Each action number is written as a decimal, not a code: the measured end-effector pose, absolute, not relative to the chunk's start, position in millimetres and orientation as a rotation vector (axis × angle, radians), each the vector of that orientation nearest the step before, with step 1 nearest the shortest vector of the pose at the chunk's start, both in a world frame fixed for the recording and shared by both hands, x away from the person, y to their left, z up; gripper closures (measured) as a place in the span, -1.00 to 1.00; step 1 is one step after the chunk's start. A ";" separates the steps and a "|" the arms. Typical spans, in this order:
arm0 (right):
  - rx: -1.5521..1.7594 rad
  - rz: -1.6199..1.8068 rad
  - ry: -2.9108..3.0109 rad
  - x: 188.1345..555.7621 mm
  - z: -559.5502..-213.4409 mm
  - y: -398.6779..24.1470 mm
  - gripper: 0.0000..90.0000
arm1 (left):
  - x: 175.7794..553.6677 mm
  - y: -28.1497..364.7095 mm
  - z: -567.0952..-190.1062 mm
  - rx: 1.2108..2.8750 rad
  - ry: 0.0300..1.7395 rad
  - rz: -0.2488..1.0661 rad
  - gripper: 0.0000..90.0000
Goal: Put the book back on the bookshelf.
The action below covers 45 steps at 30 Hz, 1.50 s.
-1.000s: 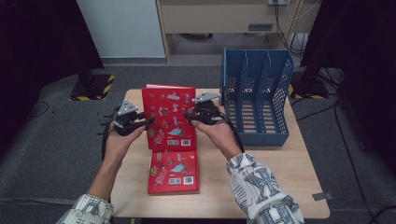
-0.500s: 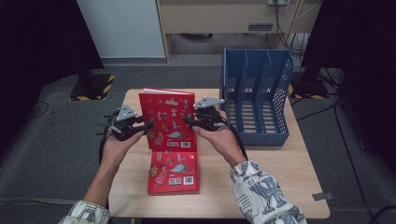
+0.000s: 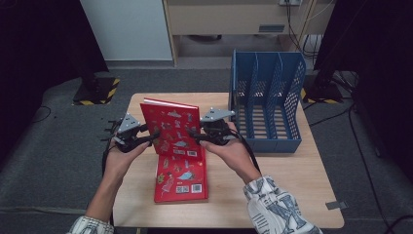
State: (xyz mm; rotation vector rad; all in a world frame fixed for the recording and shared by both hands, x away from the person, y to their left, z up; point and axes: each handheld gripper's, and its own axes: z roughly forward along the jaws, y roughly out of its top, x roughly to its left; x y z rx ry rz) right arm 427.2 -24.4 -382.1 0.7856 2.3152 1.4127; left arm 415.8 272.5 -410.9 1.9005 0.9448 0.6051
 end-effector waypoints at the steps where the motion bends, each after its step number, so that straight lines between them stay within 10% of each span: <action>1: 0.784 1.408 2.307 427.3 -382.4 -24.0 0.21 | 415.6 272.5 -411.7 1.901 0.942 0.607 0.07; 31: 0.701 1.491 2.386 420.7 -380.5 -6.0 0.58 | 418.8 272.4 -414.0 1.858 0.967 0.562 -0.31; 45: 0.685 1.505 2.378 419.2 -372.4 3.6 0.39 | 419.2 270.1 -415.0 1.865 0.960 0.559 -0.34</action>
